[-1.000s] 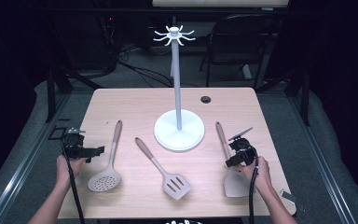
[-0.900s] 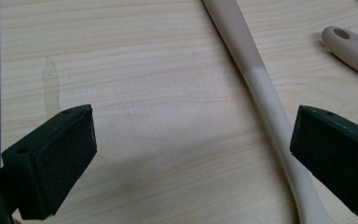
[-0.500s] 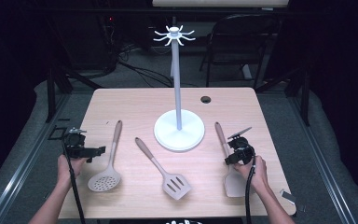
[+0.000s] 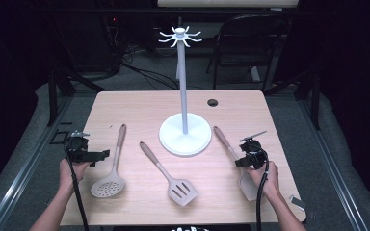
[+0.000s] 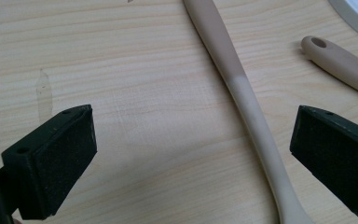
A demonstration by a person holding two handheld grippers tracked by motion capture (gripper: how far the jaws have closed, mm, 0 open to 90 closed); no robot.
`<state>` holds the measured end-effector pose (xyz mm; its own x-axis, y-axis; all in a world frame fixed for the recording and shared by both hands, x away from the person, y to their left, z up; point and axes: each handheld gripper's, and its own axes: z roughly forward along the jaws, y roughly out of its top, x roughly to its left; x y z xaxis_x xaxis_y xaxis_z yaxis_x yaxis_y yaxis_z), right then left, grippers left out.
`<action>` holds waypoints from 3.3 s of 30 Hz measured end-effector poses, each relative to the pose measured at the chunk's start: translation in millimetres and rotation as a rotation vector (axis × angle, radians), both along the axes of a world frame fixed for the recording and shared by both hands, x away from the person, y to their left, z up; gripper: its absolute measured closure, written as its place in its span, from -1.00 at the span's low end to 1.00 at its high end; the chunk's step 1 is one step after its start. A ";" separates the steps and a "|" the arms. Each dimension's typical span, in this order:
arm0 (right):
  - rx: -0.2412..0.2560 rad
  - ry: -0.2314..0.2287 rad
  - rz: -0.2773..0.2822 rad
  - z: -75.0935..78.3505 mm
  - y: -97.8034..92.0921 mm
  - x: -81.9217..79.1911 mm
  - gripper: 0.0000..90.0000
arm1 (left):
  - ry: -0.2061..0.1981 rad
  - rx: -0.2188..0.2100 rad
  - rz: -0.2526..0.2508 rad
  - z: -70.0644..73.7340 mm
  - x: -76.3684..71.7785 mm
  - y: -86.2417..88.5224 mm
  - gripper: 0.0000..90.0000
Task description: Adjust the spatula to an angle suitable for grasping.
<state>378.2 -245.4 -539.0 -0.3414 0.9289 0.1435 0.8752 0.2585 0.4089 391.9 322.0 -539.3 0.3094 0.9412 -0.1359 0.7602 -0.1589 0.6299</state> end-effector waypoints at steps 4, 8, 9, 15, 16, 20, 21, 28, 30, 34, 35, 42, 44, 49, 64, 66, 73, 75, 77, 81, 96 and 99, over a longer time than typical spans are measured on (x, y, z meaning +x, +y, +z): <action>0.015 -0.050 0.026 8.2 2.6 -5.8 0.74 | -0.009 -0.006 -0.006 2.9 -1.7 -1.4 -0.99; 0.012 -0.117 0.058 20.8 6.9 -14.7 0.74 | -0.024 -0.021 -0.016 8.6 -4.6 -3.6 -0.99; 0.023 -0.141 0.065 22.9 9.1 -17.2 0.74 | -0.025 -0.027 -0.013 9.8 -5.2 -4.5 -0.99; 0.025 -0.186 0.122 31.8 19.4 -29.1 0.74 | -0.063 -0.030 -0.039 20.3 -10.8 -14.9 -0.98; 0.034 -0.188 0.128 32.3 21.2 -30.4 0.74 | -0.065 -0.032 -0.043 22.1 -11.8 -16.5 -0.98; 0.018 -0.199 0.154 35.1 24.4 -33.2 0.74 | -0.080 -0.042 -0.052 27.5 -14.3 -22.1 -0.97; 0.033 -0.210 0.157 35.3 26.5 -33.9 0.74 | -0.084 -0.045 -0.055 29.5 -15.1 -24.2 -0.97; 0.031 -0.241 0.220 40.7 43.6 -39.6 0.74 | -0.105 -0.071 -0.117 46.8 -21.7 -47.3 -1.00; 0.030 -0.250 0.233 41.7 48.5 -41.2 0.74 | -0.104 -0.073 -0.132 49.0 -22.7 -51.1 -1.00; 0.035 -0.266 0.259 43.0 58.6 -42.7 0.74 | -0.116 -0.073 -0.180 54.5 -25.9 -69.4 -1.00; 0.034 -0.268 0.264 43.3 61.2 -42.9 0.74 | -0.120 -0.078 -0.200 56.4 -27.2 -78.2 -1.00; 0.035 -0.285 0.301 46.7 74.3 -42.7 0.74 | -0.109 -0.113 -0.258 57.7 -25.9 -105.1 -1.00; 0.035 -0.290 0.305 47.0 76.8 -42.6 0.74 | -0.103 -0.129 -0.268 56.3 -24.7 -114.8 -1.00; 0.031 -0.306 0.319 48.9 82.1 -42.2 0.74 | -0.087 -0.153 -0.307 56.5 -22.3 -134.3 -1.00; 0.034 -0.343 0.339 56.7 97.6 -33.9 0.74 | -0.055 -0.249 -0.413 51.9 -7.6 -209.1 -0.92; 0.038 -0.350 0.343 57.5 99.8 -33.2 0.74 | -0.054 -0.260 -0.416 50.8 -6.7 -211.9 -0.88; 0.041 -0.372 0.360 59.7 107.8 -35.4 0.74 | -0.036 -0.361 -0.419 45.9 0.5 -228.2 -0.66; 0.044 -0.380 0.359 60.9 108.0 -36.7 0.74 | -0.042 -0.383 -0.421 46.4 1.8 -234.1 -0.63; 0.047 -0.392 0.360 61.9 108.1 -37.7 0.74 | -0.053 -0.392 -0.428 46.6 1.8 -238.4 -0.55; 0.052 -0.403 0.361 63.2 108.3 -38.9 0.74 | -0.072 -0.410 -0.427 47.4 0.7 -245.2 -0.43; 0.032 -0.428 0.340 63.2 105.8 -38.8 0.74 | -0.132 -0.552 -0.398 48.0 0.8 -254.5 0.24; 0.037 -0.445 0.332 63.9 104.9 -39.1 0.74 | -0.145 -0.565 -0.403 50.2 -0.4 -256.2 0.29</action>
